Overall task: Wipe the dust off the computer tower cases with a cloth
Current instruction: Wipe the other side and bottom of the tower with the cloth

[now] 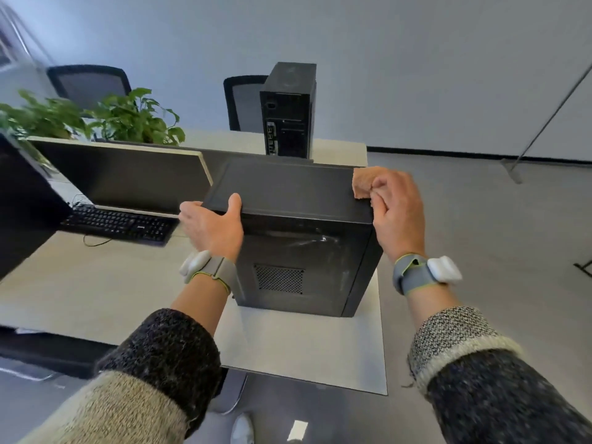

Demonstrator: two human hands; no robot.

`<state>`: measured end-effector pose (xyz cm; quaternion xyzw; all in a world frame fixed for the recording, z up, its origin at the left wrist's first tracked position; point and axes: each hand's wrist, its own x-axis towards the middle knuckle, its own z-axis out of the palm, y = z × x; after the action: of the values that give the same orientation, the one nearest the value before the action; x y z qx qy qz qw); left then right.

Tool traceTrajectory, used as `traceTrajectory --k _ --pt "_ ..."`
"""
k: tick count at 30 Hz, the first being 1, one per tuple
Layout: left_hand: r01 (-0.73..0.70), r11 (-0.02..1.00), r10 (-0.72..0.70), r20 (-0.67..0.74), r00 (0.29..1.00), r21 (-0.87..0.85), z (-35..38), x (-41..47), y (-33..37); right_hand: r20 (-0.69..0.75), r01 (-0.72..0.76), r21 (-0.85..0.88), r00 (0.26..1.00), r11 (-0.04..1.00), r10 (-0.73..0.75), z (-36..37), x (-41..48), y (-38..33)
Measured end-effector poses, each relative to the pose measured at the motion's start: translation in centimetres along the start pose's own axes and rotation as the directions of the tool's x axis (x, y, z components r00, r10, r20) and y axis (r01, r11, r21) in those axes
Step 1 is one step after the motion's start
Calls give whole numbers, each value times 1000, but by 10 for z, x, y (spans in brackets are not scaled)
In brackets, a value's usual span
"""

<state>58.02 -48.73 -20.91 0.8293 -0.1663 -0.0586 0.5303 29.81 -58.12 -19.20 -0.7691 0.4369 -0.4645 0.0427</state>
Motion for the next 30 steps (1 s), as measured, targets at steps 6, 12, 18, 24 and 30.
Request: traceTrajectory --k 6,12,18,24,30 --pt "-161 922 212 -110 971 352 -36 -35 1 39 64 -64 997 996 -61 4 -5 -11" --pt "-743 635 706 233 669 211 -35 -49 30 -50 18 201 999 979 -8 -18 -42 -58" --pt "-933 361 787 530 316 20 -3 -42 70 59 -532 362 832 765 551 -29 -98 -44" --pt "-959 282 704 672 229 31 6 -12 63 137 -644 213 764 735 630 -2 -101 -36" --pt "-943 327 711 673 204 -60 8 -1 49 141 -753 174 657 635 740 3 -97 -42"
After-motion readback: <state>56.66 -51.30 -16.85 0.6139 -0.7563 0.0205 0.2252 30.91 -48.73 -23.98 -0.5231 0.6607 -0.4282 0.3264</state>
